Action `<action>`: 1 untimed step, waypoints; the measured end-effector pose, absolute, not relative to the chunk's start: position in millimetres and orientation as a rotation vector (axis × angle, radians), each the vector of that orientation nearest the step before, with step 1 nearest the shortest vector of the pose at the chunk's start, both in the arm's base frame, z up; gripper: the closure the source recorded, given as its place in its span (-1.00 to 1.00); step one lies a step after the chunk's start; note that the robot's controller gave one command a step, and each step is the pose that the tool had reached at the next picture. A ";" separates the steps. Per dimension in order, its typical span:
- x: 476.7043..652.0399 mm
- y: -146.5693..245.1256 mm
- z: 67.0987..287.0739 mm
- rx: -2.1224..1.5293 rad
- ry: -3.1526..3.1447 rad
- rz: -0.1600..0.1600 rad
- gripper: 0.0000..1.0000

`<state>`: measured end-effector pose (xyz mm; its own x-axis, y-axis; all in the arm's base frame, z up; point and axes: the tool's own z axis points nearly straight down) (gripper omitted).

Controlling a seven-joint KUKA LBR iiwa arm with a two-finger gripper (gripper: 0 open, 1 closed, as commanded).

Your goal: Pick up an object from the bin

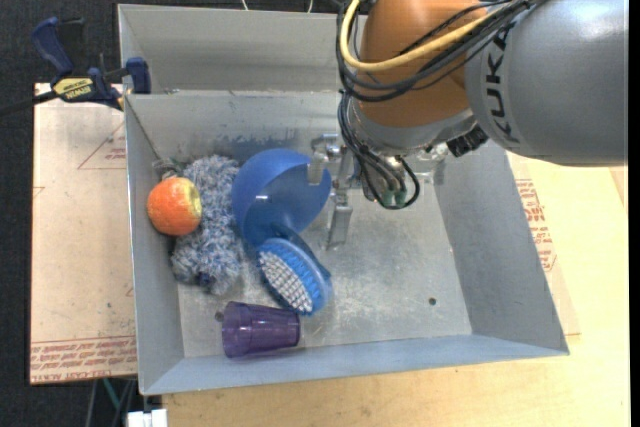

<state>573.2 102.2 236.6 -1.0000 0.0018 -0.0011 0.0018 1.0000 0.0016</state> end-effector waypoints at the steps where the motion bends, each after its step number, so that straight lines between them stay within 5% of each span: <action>1: 573.2 102.2 236.6 0.003 3.140 0.002 -1.00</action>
Offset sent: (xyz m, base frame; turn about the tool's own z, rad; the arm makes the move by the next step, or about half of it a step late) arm -0.0159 0.0191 -0.0626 -0.0986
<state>573.2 102.2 236.6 -1.0000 0.0018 -0.0011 0.0018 1.0000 0.0016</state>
